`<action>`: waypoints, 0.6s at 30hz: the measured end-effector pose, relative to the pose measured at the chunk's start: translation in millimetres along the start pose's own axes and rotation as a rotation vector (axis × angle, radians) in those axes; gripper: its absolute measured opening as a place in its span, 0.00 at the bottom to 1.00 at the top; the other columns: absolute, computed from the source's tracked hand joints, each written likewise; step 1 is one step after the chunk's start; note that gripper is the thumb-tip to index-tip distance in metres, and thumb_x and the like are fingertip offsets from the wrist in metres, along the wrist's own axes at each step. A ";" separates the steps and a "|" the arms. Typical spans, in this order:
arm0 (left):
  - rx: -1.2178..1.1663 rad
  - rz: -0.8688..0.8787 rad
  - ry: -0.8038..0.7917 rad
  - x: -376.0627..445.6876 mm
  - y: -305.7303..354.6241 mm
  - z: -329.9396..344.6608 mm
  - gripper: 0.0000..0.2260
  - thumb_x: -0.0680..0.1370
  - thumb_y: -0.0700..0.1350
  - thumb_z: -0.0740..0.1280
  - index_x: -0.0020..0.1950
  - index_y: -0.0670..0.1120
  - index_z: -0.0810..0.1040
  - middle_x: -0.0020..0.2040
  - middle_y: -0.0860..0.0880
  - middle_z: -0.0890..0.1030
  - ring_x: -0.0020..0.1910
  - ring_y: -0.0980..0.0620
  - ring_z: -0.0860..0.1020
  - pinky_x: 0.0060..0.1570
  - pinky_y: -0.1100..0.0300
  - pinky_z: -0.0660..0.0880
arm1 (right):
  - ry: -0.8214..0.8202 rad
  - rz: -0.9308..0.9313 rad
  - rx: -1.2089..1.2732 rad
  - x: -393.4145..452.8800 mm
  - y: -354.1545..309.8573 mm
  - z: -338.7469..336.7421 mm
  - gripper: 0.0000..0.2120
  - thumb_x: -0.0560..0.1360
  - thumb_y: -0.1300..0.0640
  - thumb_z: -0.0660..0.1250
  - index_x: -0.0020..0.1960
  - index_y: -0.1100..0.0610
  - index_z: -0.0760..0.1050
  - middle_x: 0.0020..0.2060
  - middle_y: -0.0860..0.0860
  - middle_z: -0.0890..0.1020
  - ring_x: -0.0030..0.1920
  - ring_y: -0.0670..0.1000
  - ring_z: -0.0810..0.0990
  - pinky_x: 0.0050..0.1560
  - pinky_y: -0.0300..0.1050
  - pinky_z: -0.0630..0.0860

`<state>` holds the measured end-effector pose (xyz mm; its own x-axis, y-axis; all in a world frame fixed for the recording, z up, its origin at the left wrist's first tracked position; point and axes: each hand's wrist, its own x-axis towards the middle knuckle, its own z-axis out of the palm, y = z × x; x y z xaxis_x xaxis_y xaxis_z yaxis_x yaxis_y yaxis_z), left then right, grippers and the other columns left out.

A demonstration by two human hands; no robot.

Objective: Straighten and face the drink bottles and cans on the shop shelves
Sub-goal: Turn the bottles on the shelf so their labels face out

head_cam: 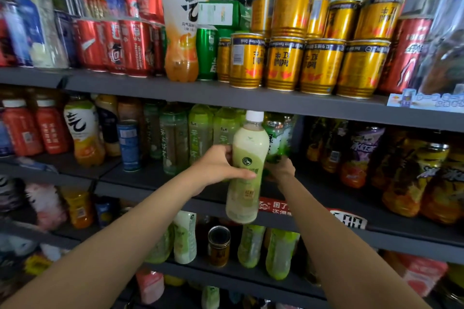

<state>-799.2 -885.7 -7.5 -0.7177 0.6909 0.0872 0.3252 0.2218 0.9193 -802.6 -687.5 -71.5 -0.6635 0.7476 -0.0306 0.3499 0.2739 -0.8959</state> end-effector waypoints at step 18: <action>-0.042 0.012 -0.039 74.4 48.7 114.5 0.21 0.68 0.49 0.75 0.58 0.45 0.76 0.55 0.48 0.80 0.54 0.50 0.77 0.53 0.58 0.73 | 0.091 -0.259 -0.206 -62.8 16.0 -115.7 0.30 0.64 0.49 0.77 0.60 0.59 0.70 0.49 0.50 0.77 0.49 0.49 0.76 0.43 0.40 0.72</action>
<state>-766.2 -744.7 -0.1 -0.6889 0.7200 0.0838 0.3069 0.1850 0.9336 -678.8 -660.0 -32.6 -0.6893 0.6854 0.2347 0.3098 0.5717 -0.7597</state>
